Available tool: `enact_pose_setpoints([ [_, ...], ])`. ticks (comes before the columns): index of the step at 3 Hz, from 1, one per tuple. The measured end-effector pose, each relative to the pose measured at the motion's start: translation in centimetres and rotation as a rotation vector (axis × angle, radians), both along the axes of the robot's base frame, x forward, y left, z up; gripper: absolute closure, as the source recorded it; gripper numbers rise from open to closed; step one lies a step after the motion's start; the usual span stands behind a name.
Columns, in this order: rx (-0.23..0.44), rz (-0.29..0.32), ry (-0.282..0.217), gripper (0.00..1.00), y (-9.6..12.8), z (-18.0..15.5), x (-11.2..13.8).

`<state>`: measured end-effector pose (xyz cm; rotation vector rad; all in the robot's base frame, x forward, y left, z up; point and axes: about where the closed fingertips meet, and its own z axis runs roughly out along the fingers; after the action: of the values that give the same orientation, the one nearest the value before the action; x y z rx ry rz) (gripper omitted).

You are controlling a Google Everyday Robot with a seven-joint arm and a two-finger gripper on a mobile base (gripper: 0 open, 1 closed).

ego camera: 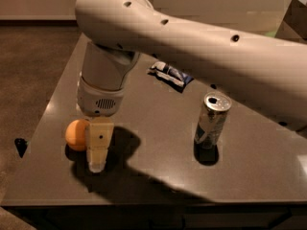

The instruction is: Move orange near blue chip bag

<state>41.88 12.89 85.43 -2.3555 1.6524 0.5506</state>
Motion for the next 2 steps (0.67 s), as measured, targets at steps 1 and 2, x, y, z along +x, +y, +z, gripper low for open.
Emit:
enact_pose_setpoints([
  [1, 0.03, 0.015, 0.005, 0.18, 1.4, 0.0, 0.0],
  [2, 0.055, 0.026, 0.012, 0.42, 2.6, 0.2, 0.0],
])
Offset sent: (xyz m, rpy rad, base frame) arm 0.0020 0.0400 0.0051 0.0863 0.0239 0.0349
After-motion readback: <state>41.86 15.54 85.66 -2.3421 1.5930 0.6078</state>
